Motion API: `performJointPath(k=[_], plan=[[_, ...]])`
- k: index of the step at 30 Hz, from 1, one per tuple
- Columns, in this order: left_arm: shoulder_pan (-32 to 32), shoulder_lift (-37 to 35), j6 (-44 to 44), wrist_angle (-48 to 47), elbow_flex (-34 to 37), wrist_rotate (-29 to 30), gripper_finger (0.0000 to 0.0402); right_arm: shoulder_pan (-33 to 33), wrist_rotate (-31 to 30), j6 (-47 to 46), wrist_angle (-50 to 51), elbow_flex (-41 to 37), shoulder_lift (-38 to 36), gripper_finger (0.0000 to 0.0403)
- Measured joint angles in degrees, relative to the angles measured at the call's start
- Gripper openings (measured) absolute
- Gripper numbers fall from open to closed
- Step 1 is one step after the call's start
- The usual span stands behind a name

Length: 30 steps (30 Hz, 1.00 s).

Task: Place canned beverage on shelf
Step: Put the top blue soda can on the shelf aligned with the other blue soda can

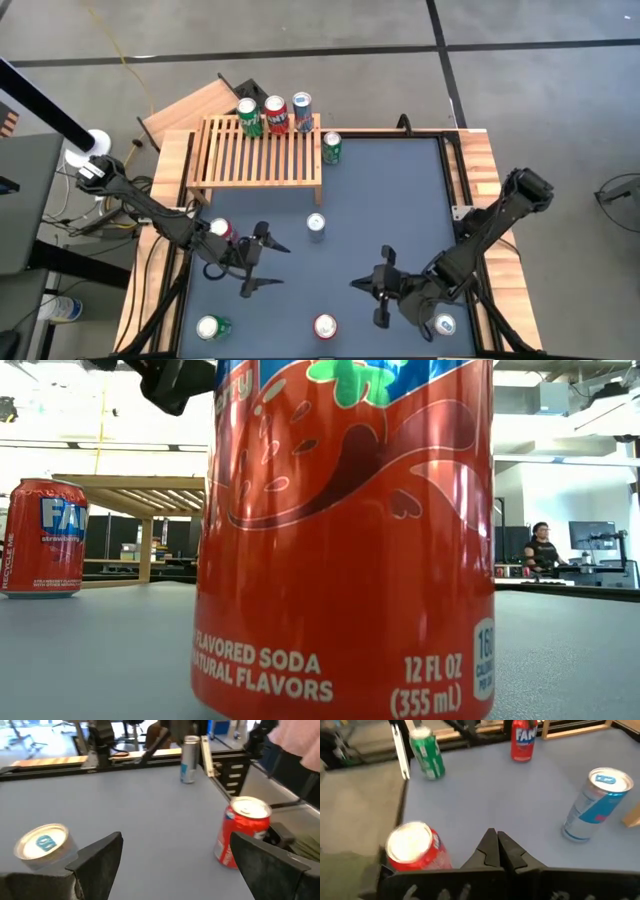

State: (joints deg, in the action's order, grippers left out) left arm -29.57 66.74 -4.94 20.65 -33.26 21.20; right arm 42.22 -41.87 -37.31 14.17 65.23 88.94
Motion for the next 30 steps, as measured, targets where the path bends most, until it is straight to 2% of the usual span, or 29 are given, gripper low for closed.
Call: performJointPath(k=[9, 25, 30], plan=[[2.4, 0.0, 0.3, 0.2, 0.0, 1.6, 0.0354, -0.3, 0.4, 8.2, -8.5, 0.0, 7.0, 0.0000], [10.9, 11.4, 5.8, 14.3, 0.0, 1.6, 0.0354, -0.4, 1.5, 13.8, -8.5, 0.0, 7.2, 0.0000], [13.8, 14.1, 6.0, 17.3, 0.0, -2.0, 0.0354, -1.0, 6.5, 19.2, -9.0, 0.0, 6.5, 0.0000]])
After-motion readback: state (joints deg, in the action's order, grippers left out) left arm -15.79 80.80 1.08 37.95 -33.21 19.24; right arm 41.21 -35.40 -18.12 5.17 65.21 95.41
